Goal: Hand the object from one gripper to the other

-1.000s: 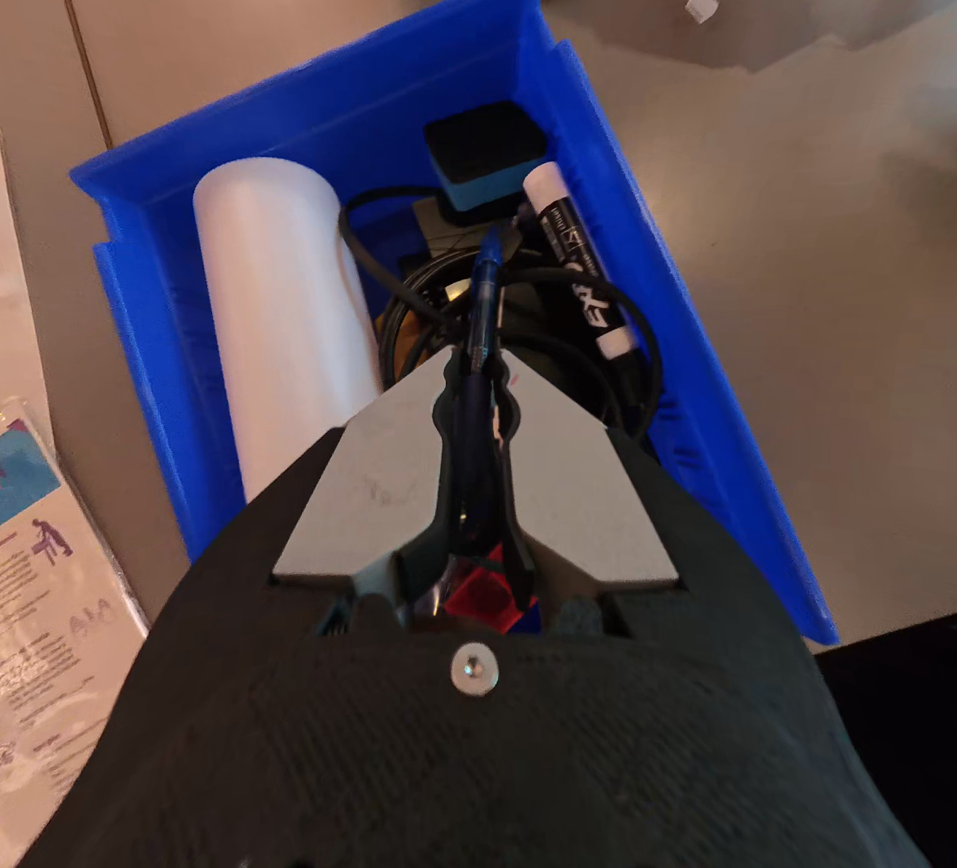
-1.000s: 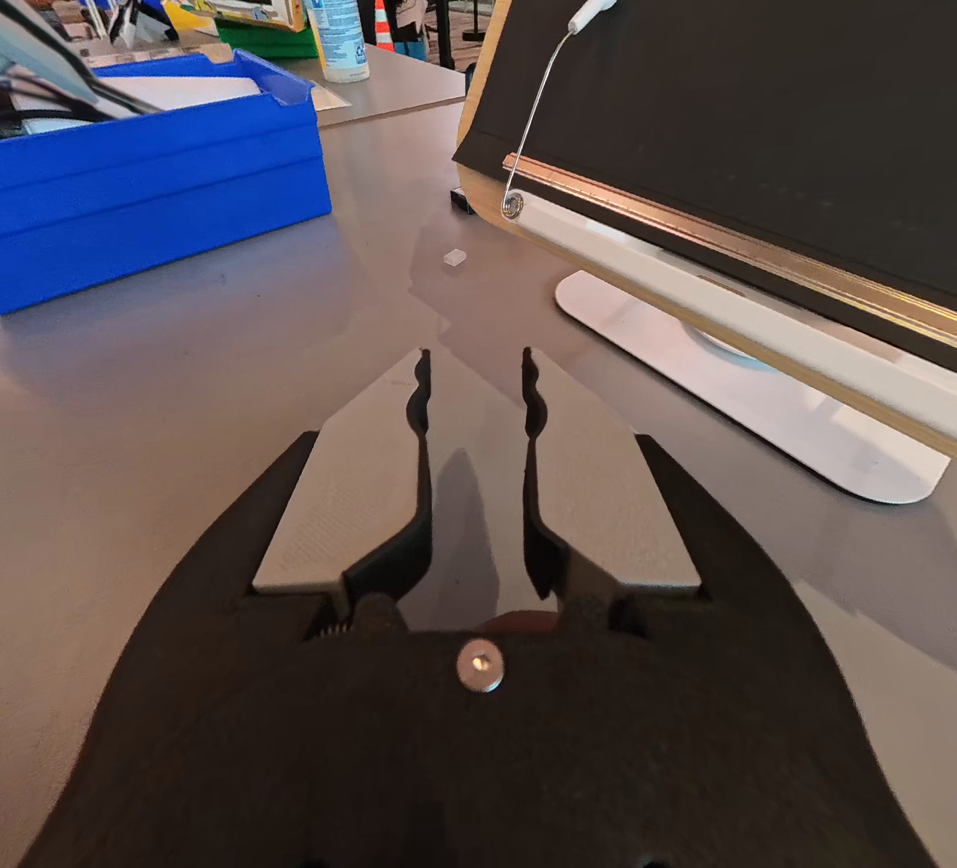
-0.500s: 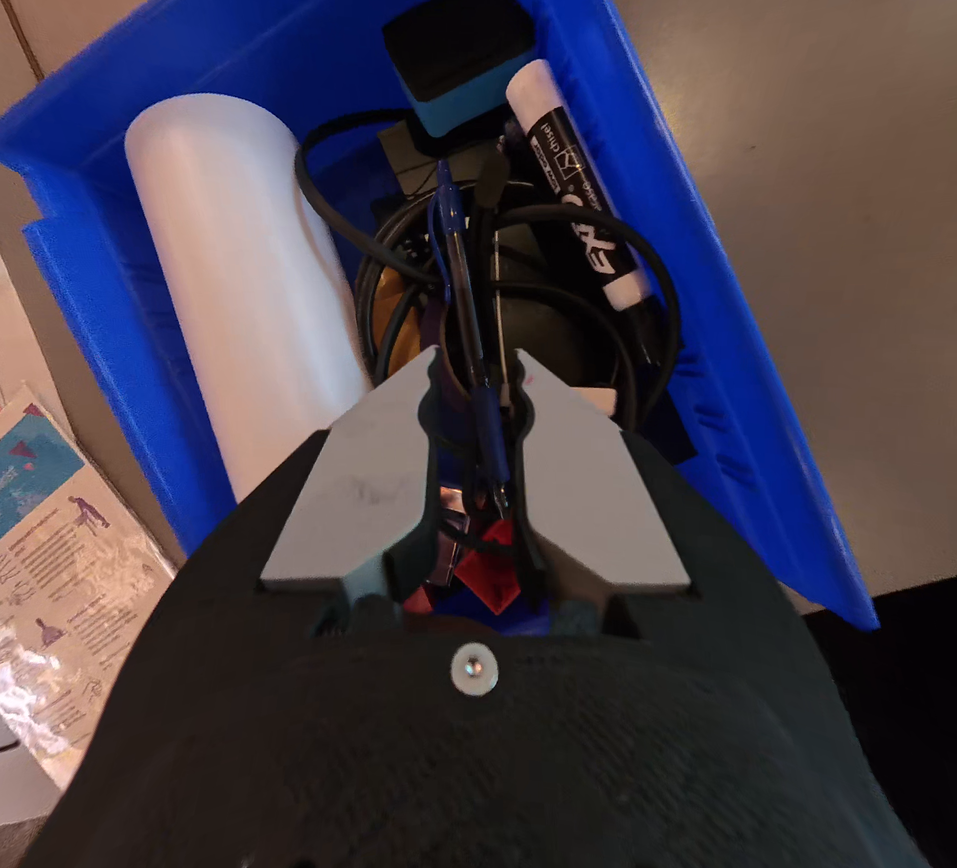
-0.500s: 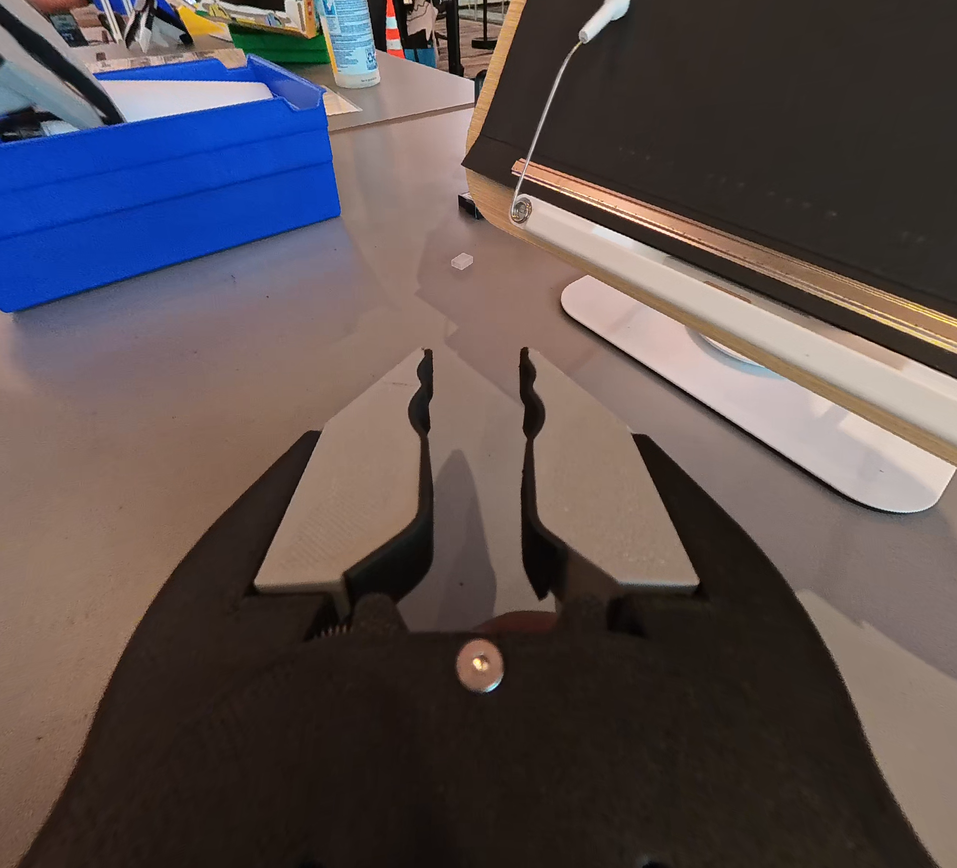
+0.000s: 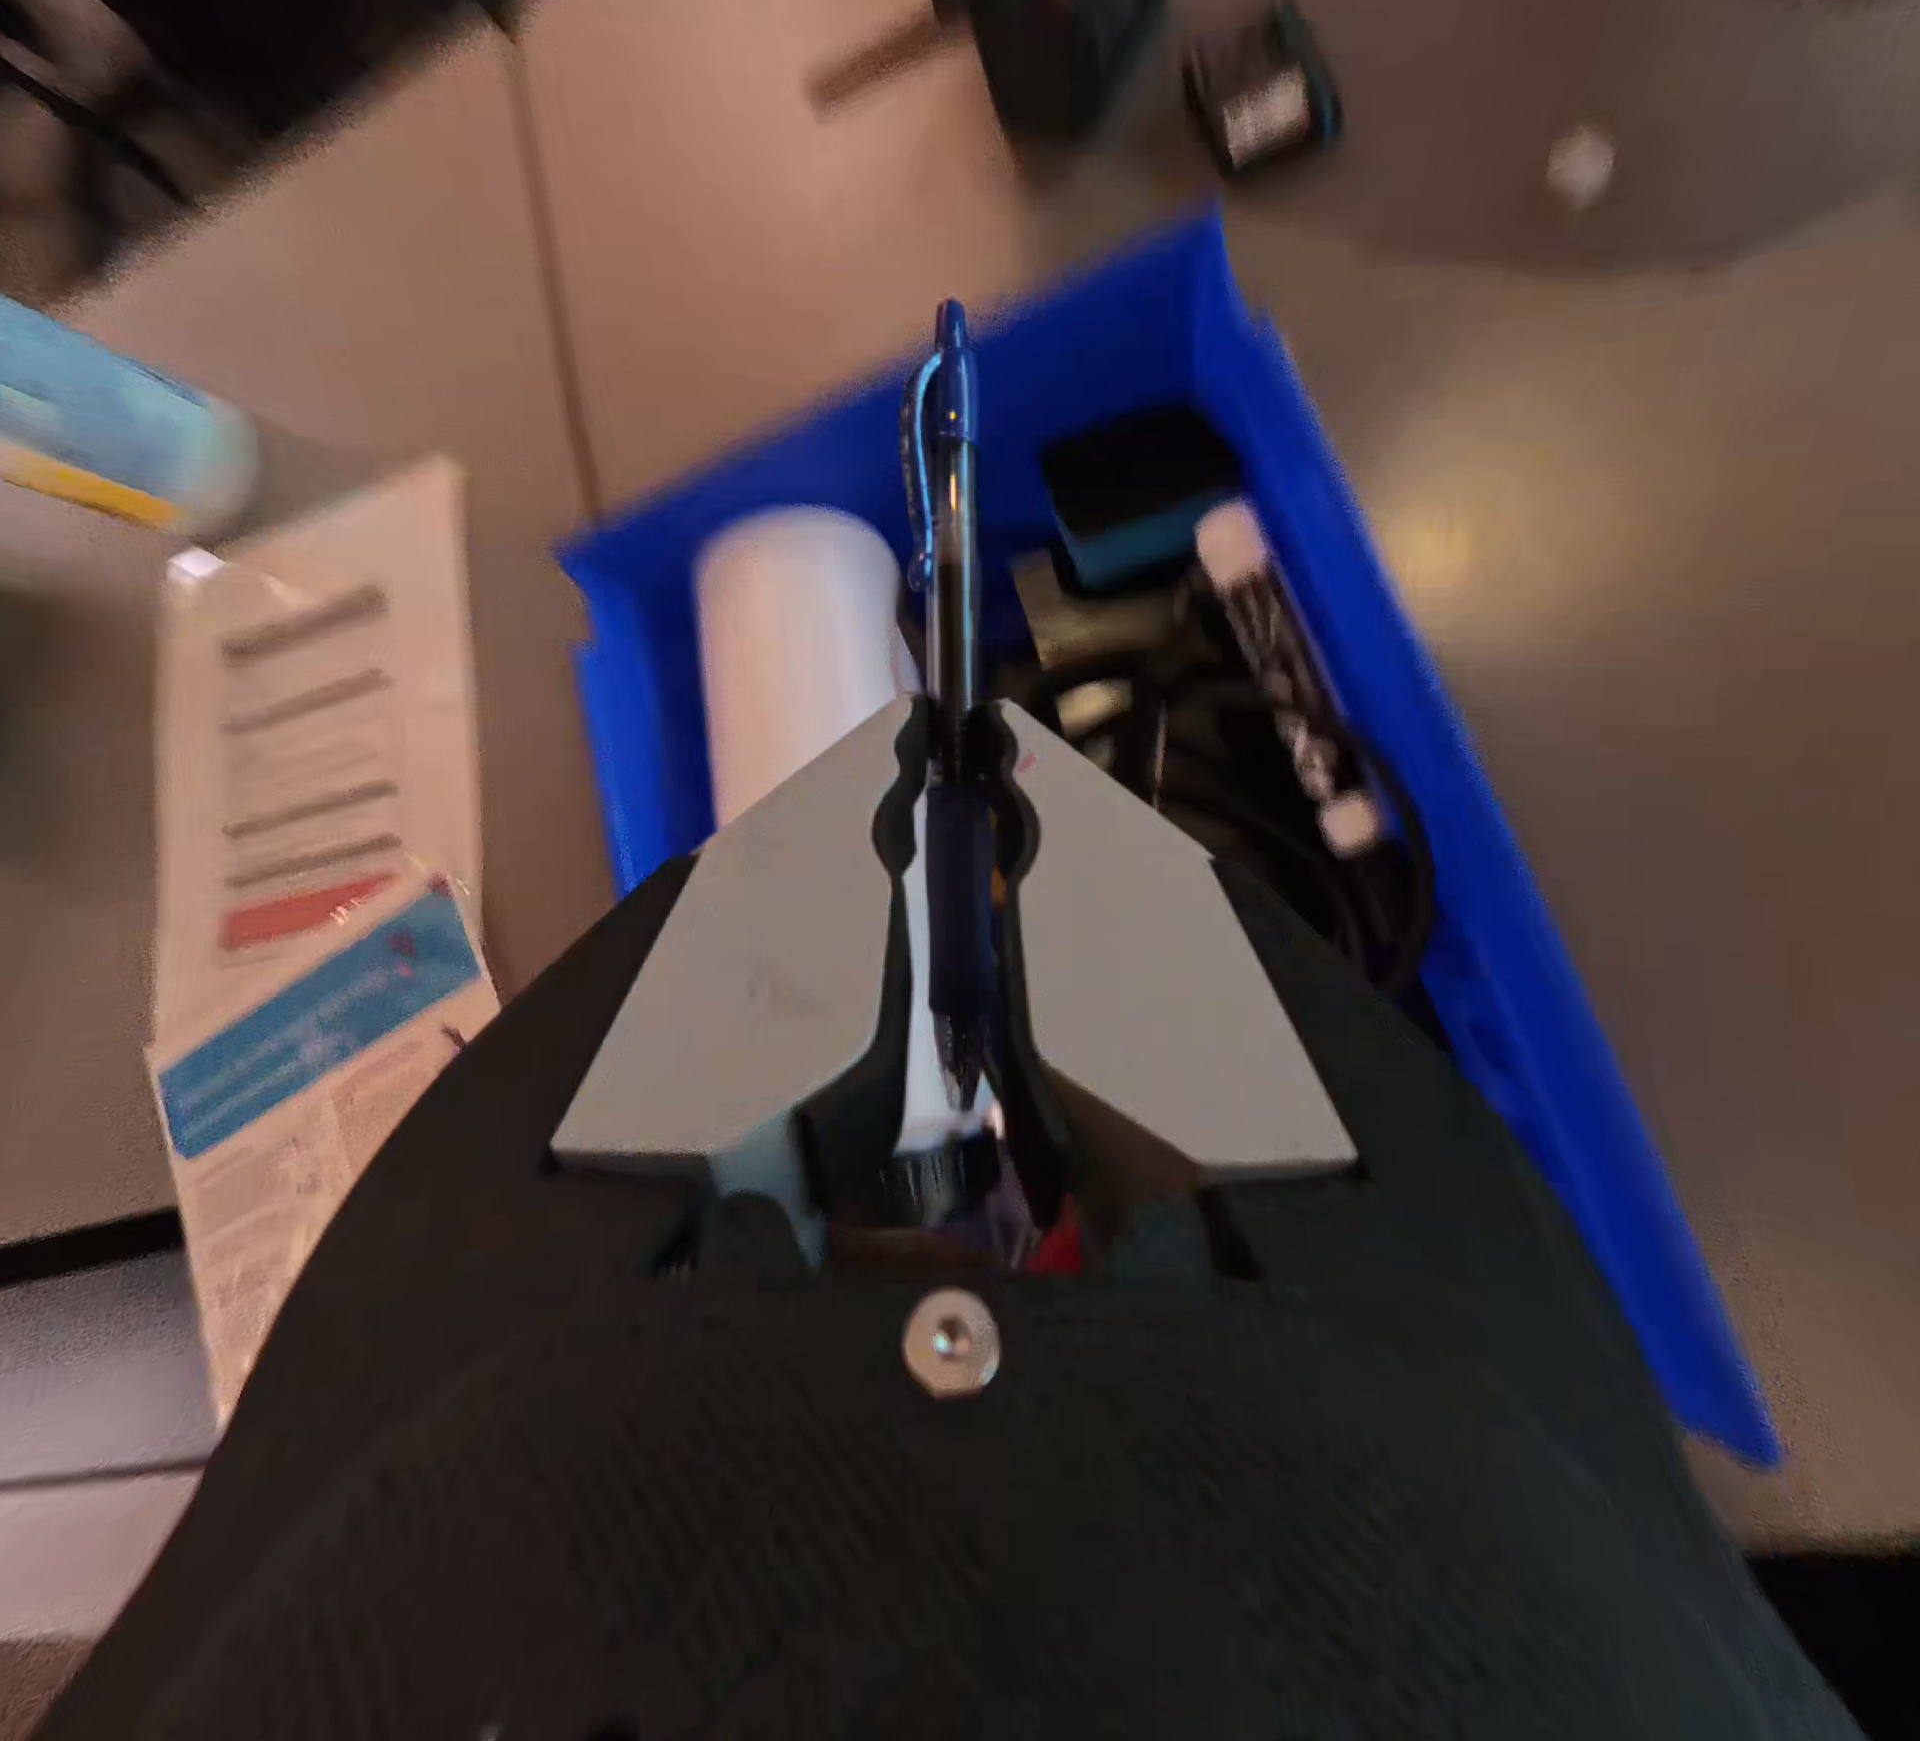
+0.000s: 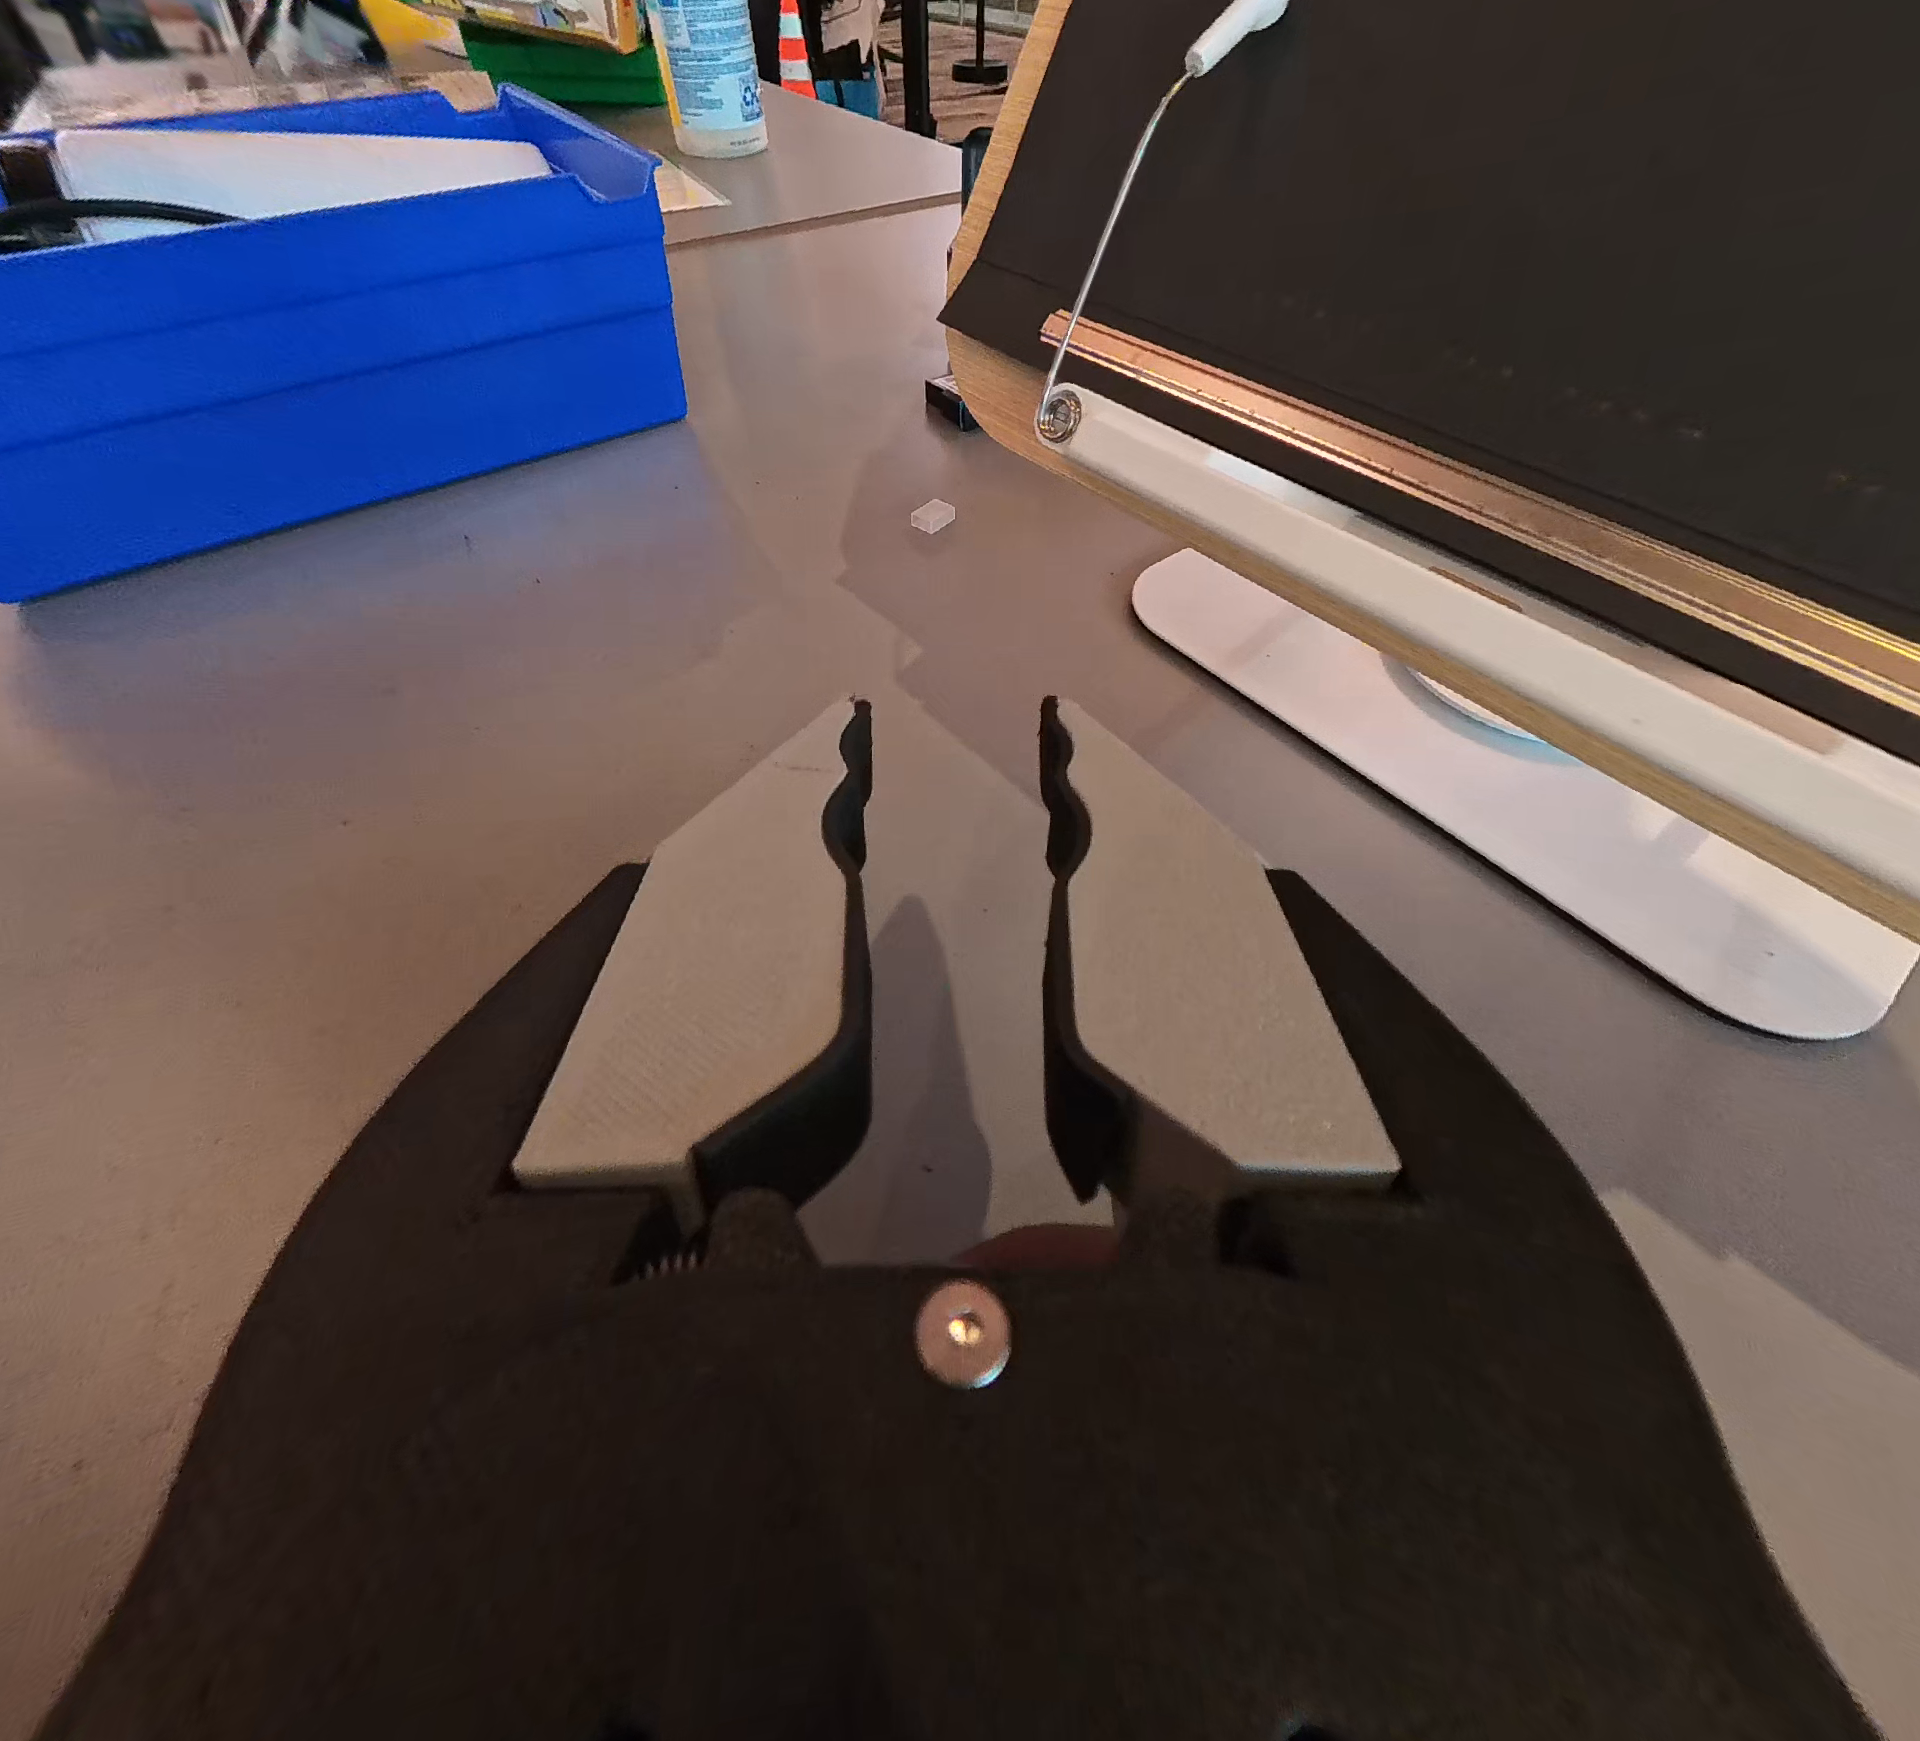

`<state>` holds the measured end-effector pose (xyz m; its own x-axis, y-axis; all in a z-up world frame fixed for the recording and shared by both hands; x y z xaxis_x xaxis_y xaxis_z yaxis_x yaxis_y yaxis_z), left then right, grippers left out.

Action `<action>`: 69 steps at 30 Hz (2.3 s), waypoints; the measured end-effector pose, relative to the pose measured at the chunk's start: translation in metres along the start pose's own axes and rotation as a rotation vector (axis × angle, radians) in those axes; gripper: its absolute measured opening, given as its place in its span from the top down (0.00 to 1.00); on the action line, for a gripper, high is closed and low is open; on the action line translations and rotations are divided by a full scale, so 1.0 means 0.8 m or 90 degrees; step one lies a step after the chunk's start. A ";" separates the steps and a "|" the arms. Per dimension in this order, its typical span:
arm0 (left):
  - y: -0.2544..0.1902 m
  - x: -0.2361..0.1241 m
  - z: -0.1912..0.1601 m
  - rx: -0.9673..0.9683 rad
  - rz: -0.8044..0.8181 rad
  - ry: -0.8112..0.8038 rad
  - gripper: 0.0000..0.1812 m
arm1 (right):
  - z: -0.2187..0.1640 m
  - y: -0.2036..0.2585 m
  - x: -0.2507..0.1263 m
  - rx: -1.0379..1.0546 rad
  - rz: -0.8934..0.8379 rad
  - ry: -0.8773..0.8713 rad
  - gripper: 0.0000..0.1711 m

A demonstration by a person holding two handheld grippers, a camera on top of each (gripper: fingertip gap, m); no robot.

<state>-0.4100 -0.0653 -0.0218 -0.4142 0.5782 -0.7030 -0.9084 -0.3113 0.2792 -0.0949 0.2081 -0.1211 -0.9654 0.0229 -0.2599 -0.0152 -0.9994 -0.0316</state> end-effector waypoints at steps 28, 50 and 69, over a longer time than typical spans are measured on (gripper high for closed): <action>-0.458 0.059 0.114 0.072 -0.662 -0.379 0.96 | 0.048 0.005 -0.064 0.173 0.333 -0.176 0.91; -0.432 0.068 0.114 -0.070 -0.730 -0.360 0.85 | 0.047 0.004 -0.071 -0.167 0.018 -0.066 0.96; -0.439 0.072 0.108 0.024 -0.625 -0.377 0.79 | 0.009 0.034 -0.029 -0.806 -0.300 0.158 0.96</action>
<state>-0.1196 0.1422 -0.1039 0.5214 0.8265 -0.2124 -0.8515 0.4876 -0.1930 -0.0745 0.1802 -0.1086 -0.8618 0.4878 -0.1391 0.0495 -0.1920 -0.9801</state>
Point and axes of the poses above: each gripper's, where its closed fingertips meet, x out along the fingers, z out of its top, y = z × x across the jaws, the point moved 5 cm from there along -x, back along the fingers, and after that the axes turned 2 degrees about -x, right-handed, at the moved point
